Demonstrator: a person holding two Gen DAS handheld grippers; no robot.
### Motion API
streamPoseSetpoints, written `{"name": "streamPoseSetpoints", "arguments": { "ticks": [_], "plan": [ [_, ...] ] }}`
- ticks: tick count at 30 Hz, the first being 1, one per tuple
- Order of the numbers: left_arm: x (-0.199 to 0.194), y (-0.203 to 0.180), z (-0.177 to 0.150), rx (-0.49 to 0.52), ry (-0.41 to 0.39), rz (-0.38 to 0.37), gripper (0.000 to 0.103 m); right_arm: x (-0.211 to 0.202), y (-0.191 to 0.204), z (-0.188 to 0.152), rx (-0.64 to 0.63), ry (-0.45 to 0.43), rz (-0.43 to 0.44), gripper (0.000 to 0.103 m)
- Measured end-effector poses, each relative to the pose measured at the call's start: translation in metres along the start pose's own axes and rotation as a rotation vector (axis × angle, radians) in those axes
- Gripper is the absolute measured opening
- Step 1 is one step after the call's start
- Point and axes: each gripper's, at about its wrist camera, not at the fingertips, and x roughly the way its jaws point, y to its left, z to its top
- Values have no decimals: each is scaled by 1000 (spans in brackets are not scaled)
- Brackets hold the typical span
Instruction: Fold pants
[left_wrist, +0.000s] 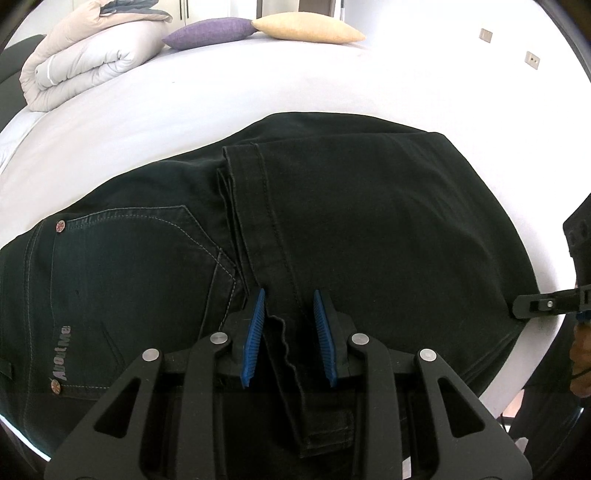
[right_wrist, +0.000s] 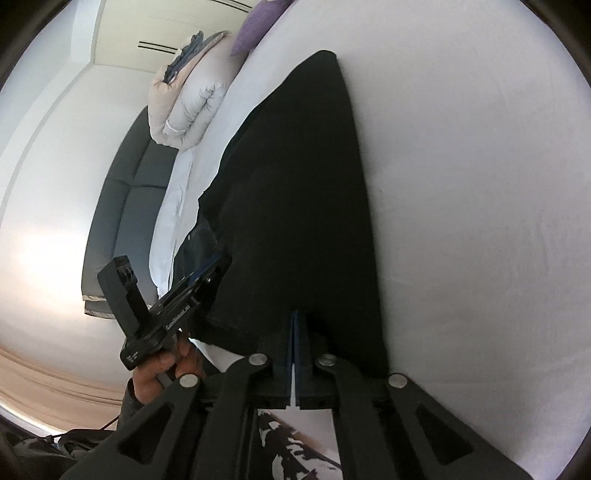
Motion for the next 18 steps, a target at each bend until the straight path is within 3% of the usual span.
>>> {"name": "streamPoseSetpoints", "arguments": {
  "ticks": [12,16,18],
  "plan": [
    [-8,4,-7,-33,-29,0,27,-2,2,-14,-42,-82,-18,0],
    [-21,19,-16,-123,-42,-47,30,-2,2,-17,-40,-97,-25,0],
    [-38,31,-25,-190,-68,-82,43,-2,3,-18,-38,-102,-32,0]
  ]
}}
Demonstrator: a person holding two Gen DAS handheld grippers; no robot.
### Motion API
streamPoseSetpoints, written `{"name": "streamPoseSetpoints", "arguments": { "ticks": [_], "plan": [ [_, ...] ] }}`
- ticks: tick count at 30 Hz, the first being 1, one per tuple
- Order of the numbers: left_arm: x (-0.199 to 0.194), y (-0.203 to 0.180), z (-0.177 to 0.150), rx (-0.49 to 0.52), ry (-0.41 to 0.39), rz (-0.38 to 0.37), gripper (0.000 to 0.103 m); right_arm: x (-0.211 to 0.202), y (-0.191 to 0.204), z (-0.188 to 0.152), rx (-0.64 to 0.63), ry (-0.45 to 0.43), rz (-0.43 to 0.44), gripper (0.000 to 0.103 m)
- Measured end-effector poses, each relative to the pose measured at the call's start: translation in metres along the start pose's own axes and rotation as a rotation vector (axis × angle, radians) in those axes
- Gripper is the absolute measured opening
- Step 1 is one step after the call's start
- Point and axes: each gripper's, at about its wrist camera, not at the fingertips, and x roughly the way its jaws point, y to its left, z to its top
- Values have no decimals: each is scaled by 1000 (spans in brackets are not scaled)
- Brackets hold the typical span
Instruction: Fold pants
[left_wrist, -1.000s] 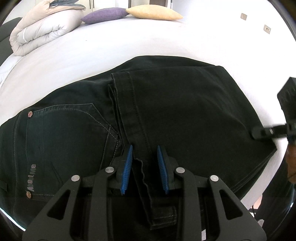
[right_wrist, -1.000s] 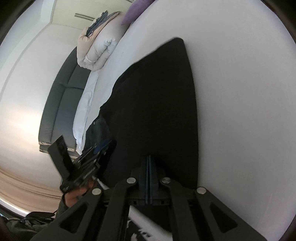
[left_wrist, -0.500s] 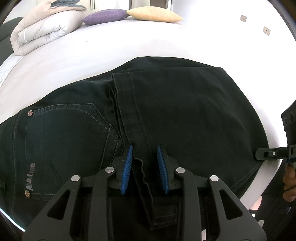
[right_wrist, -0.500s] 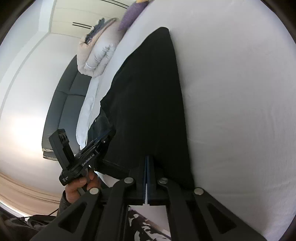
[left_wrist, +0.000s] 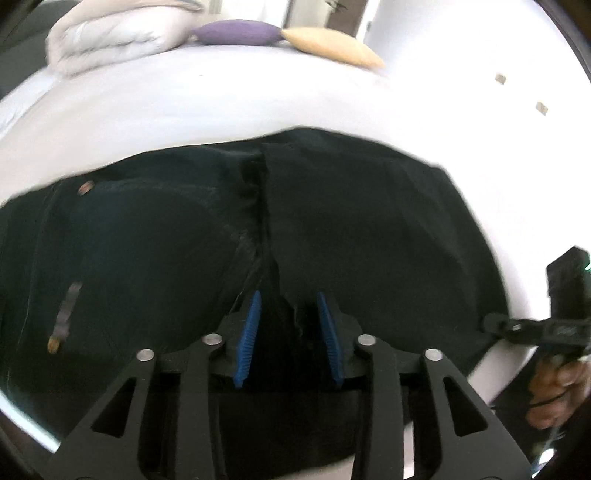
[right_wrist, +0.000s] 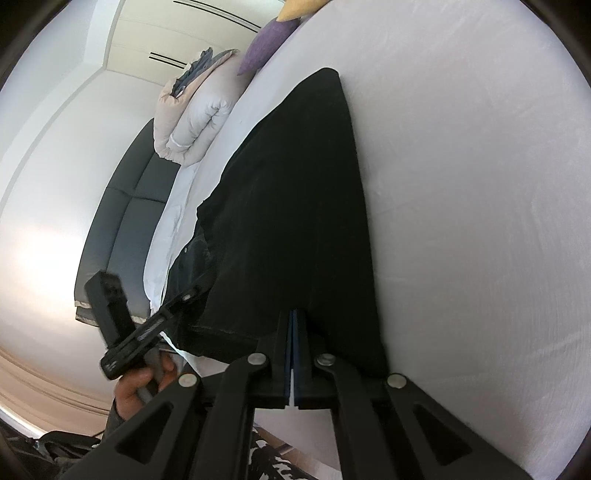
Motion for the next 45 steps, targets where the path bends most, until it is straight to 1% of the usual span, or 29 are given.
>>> {"name": "streamPoseSetpoints", "arguments": {
  "ticks": [1,2,4,7,8,12,15,20,22,24,26,29,34,37,38,40,41,42,43,44,45],
  "plan": [
    [-11,6,-4,-33,-27,-20,61,-1,-1,0,4,-1,-1,0],
    [-28,16,-11,-81,-71,-35,77,-1,0,0,7,-3,-2,0],
    [-55,35,-24,-176,-143,-58,87,-2,-1,0,10,-7,6,0],
    [-93,76,-51,-354,-239,-117,87,-3,-3,-1,16,-13,12,0],
    [-101,89,-58,-406,-256,-119,87,-3,-3,-1,18,-15,10,0],
    [-128,144,-87,-642,-341,-143,87,-5,-3,-3,35,-24,13,0],
    [-139,173,-99,-767,-394,-165,87,-8,-6,-5,55,-38,30,0],
    [-133,201,-111,-886,-380,-219,87,-9,-7,-7,69,-45,44,0],
    [-128,211,-117,-935,-368,-224,87,-8,-6,-6,72,-44,43,0],
    [-124,220,-127,-1008,-360,-218,87,-8,-6,-6,73,-43,43,0],
    [-121,230,-134,-1039,-356,-235,87,-8,-6,-6,74,-42,42,0],
    [-114,244,-141,-1059,-354,-259,87,-8,-6,-6,77,-41,49,0],
    [-102,243,-134,-1059,-346,-279,87,-8,-6,-5,79,-43,55,0],
    [-93,246,-130,-1079,-341,-315,87,-10,-6,-5,76,-42,66,0],
    [-90,243,-123,-1078,-340,-327,87,-11,-3,-5,69,-41,66,0],
    [-86,248,-123,-1095,-343,-357,87,-14,4,-3,51,-39,63,2],
    [-86,249,-124,-1108,-348,-373,87,-16,8,-2,46,-40,66,5],
    [-83,253,-123,-1120,-350,-391,87,-17,13,1,39,-41,70,5],
    [-81,254,-122,-1120,-349,-396,84,-17,19,3,29,-41,76,5],
    [-80,255,-120,-1115,-345,-394,75,-17,26,6,16,-39,81,5],
    [-79,256,-119,-1110,-333,-384,68,-15,36,10,-5,-32,83,5]
  ]
}}
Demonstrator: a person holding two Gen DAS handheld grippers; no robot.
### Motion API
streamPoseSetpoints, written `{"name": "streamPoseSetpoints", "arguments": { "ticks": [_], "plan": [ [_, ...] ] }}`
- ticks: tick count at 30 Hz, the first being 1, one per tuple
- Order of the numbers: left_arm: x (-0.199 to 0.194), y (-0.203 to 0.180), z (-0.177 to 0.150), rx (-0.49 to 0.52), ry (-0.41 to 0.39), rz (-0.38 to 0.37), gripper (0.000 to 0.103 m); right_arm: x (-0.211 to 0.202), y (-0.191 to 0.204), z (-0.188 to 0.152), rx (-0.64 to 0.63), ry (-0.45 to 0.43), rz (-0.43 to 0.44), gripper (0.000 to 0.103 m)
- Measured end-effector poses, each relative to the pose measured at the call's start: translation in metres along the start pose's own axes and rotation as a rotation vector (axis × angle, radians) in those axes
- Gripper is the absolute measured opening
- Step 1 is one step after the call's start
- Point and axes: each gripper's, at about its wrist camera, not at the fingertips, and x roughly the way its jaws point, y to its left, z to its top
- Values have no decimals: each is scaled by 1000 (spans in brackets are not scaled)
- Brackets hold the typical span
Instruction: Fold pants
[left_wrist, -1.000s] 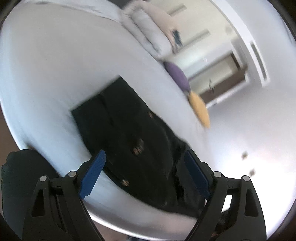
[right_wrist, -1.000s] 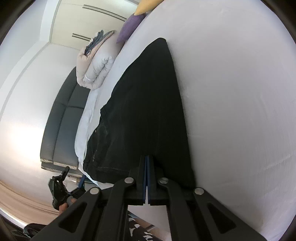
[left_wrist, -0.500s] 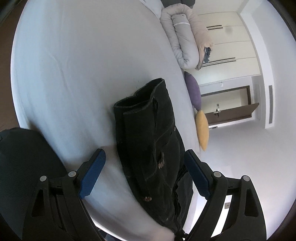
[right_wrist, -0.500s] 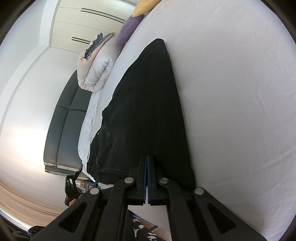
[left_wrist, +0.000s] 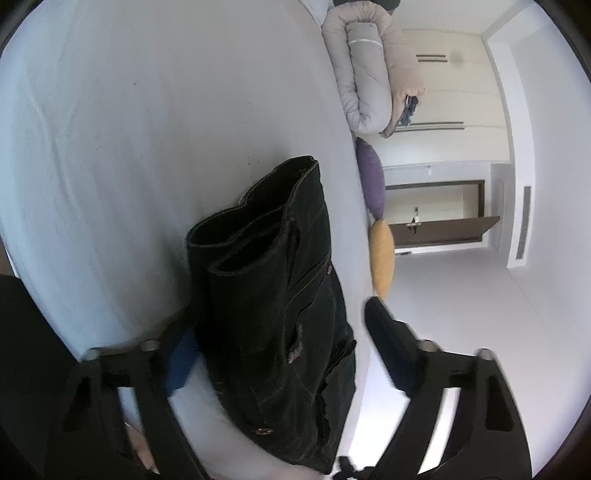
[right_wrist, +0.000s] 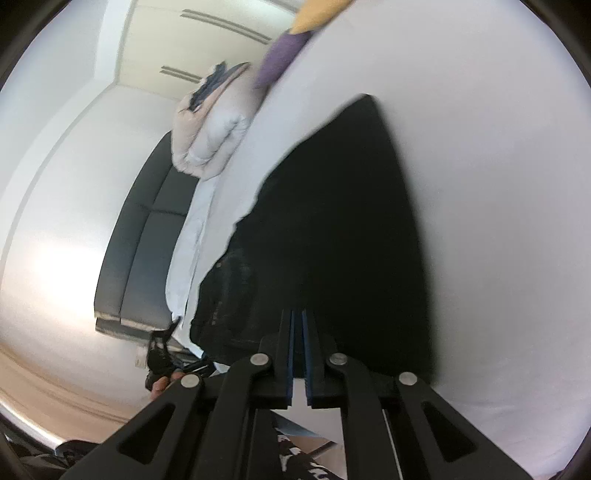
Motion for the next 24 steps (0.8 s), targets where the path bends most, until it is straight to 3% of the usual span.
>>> {"name": "streamPoseSetpoints", "arguments": {
  "ticks": [2,6,8,11,14,18,20,21,23,24],
  "plan": [
    [1,3,0,-2,11,11,41,9,19,8,-48,19,-7,5],
    [-3,1,-6,41,-4,57,27,46,72,32,-175,94,-31,5],
    [-7,-5,-10,85,-18,75,24,68,98,42,-252,131,-63,10],
    [-8,-20,-17,182,-46,107,20,114,137,51,-365,194,-86,29],
    [-9,-38,-25,292,-71,135,19,163,152,55,-407,256,-119,30],
    [-12,-62,-36,422,-99,160,19,216,138,63,-331,332,-180,29],
    [-12,-71,-40,472,-105,166,19,231,126,64,-303,361,-241,24],
    [-12,-75,-43,490,-108,168,19,236,120,64,-288,367,-269,12],
    [-10,-82,-47,521,-111,171,19,240,111,65,-264,362,-300,0],
    [-8,-87,-50,542,-113,174,19,239,107,67,-245,360,-290,0]
  ]
}}
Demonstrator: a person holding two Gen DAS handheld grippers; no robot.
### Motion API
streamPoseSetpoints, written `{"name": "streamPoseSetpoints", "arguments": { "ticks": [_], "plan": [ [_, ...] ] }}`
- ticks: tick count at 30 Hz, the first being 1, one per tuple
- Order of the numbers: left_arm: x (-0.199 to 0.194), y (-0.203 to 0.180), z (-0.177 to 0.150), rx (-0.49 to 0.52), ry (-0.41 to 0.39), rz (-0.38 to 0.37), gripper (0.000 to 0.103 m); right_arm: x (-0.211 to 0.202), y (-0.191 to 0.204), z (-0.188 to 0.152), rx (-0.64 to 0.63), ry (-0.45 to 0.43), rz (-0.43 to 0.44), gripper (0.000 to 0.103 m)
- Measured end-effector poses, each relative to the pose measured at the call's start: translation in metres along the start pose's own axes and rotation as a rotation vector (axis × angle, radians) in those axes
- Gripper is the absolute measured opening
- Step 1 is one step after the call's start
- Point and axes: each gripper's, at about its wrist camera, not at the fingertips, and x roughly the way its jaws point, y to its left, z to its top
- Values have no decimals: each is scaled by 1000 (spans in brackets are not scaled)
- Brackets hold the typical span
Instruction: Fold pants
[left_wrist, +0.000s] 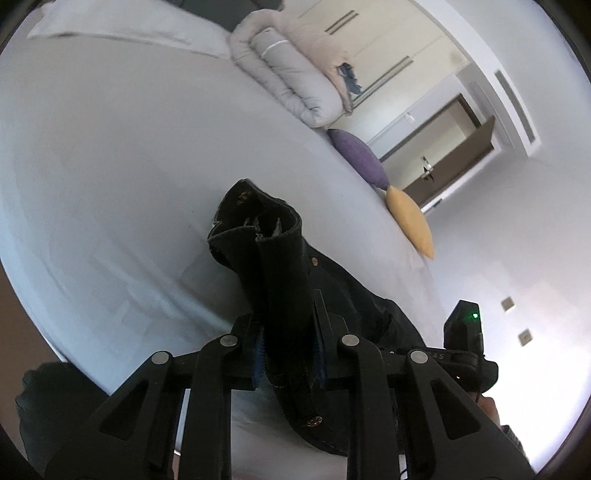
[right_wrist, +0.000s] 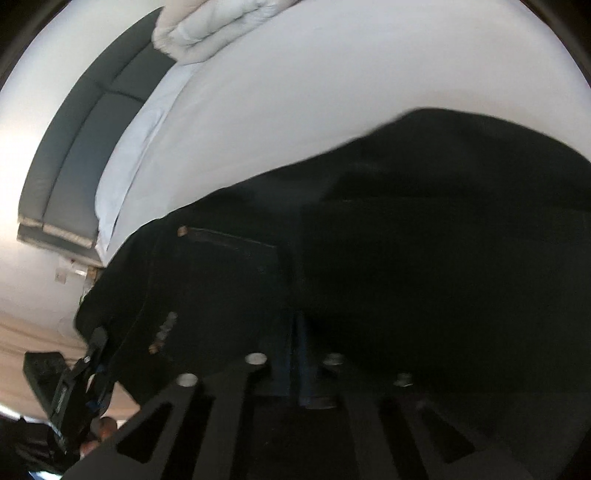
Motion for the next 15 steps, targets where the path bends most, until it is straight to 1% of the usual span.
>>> {"name": "streamPoseSetpoints", "arguments": {
  "ticks": [2,6,10,12,13,14,15],
  "plan": [
    [0,-11,0,40,-8,0,19,1,-6,-2,20,-2,15,0],
    [3,-45,0,131,-22,0,19,7,-14,-6,33,-31,16,0],
    [7,-80,-4,220,-23,1,19,9,-22,-11,60,-51,55,0],
    [8,-101,-7,263,-19,-13,19,3,-25,-14,75,-58,112,0],
    [9,-111,-8,284,-18,-20,19,-4,-30,-16,109,-59,157,3],
    [10,-124,-10,314,-17,-25,19,-13,-35,-18,143,-71,203,21],
    [12,-141,-14,363,-13,-29,19,-30,-41,-23,169,-112,263,52]
  ]
}}
